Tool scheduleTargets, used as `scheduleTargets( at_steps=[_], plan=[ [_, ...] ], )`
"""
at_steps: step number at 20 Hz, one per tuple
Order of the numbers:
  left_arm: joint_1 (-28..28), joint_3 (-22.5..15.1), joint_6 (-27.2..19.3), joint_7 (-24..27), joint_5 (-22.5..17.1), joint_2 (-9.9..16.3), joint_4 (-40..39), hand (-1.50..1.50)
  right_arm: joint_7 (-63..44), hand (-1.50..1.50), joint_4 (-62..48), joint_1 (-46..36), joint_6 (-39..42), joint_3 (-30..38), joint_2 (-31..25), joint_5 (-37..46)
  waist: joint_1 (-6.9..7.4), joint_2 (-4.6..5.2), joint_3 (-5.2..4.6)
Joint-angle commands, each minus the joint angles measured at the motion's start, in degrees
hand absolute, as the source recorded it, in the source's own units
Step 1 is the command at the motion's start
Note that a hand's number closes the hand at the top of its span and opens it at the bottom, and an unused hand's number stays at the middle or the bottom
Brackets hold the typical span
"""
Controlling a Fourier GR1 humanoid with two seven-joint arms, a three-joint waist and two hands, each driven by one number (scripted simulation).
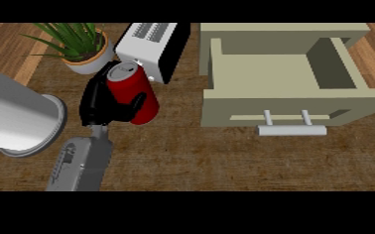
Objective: Pick up the can, place it into the drawer and close the drawer
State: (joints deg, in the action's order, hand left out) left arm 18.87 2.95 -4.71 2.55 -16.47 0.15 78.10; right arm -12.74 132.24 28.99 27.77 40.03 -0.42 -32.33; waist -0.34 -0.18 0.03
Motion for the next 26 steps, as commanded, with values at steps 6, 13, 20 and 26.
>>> scheduleTargets(
  at_steps=[6, 13, 20, 26],
  plan=[
    [10.82, -3.14, -9.78, -9.62, 3.16, 0.31, 4.11, 1.5, -0.56, -1.5, -1.27, -1.43, 0.02, 0.09, -0.84, -0.41, -0.1, 0.11, -0.01],
    [19.98, -4.88, -15.47, -12.81, 5.08, -0.15, 0.08, 1.5, -2.77, -1.5, 0.87, -0.45, -0.15, 0.59, -0.96, -3.17, -0.46, 0.14, -0.03],
    [31.14, -4.56, -18.89, -15.53, 4.25, -0.15, -5.74, 1.5, 0.22, -1.5, -1.11, -0.18, 0.67, 0.96, 0.35, -1.74, -0.91, 0.19, 0.0],
    [38.55, -9.65, -24.58, -13.64, 1.28, -0.15, -13.36, 1.5, 0.29, -1.5, -2.34, -5.28, -3.0, -4.95, 0.36, 5.66, -0.66, 0.33, 0.01]
  ],
)
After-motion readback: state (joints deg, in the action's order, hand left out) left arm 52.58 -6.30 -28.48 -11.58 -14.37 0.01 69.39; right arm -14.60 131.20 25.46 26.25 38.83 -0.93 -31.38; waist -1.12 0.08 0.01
